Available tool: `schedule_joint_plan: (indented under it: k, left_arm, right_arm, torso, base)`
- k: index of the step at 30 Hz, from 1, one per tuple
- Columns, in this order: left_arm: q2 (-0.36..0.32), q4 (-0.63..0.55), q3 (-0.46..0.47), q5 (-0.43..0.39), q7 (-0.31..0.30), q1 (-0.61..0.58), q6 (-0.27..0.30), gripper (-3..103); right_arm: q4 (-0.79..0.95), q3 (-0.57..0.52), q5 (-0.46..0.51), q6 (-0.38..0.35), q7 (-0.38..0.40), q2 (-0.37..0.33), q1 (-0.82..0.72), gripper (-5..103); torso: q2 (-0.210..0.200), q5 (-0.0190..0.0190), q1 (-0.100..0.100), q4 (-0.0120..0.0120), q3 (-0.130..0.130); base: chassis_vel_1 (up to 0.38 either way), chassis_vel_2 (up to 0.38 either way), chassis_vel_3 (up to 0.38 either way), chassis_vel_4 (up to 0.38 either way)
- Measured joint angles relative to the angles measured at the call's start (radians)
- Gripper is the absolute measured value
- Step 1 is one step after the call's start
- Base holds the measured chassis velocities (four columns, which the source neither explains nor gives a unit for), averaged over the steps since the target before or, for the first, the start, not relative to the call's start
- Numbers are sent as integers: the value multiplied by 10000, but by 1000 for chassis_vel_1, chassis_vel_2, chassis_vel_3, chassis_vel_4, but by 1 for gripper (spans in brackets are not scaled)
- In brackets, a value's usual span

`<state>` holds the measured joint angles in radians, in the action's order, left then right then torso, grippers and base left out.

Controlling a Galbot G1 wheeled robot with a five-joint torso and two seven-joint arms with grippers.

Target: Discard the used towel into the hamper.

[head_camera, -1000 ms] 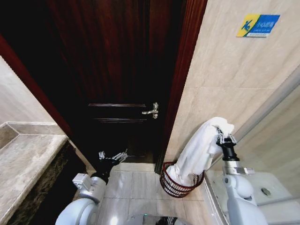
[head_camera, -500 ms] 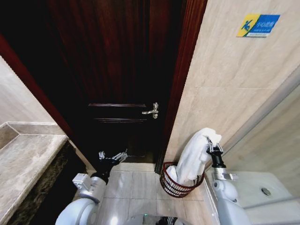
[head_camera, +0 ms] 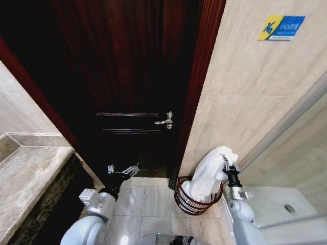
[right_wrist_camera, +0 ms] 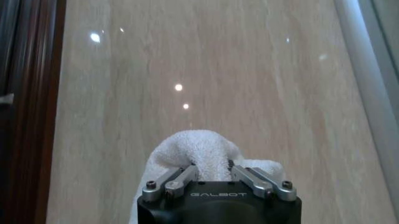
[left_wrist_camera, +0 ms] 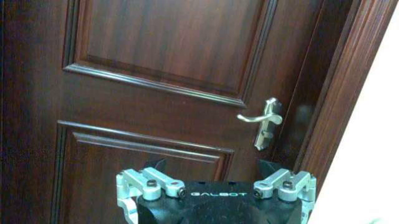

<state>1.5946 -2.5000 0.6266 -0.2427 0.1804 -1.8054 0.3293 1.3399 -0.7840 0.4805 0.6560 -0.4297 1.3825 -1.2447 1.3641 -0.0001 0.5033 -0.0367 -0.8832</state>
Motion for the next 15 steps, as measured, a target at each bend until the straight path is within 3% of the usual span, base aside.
schedule_joint_plan:
  k: [15]
  left_arm:
    - [0,0,0,0,0,0,0,99]
  right_arm:
    - [-1457,306,177,508,-67,191,302,12]
  torso:
    - [0,1,0,1,0]
  base:
    - [0,0,0,0]
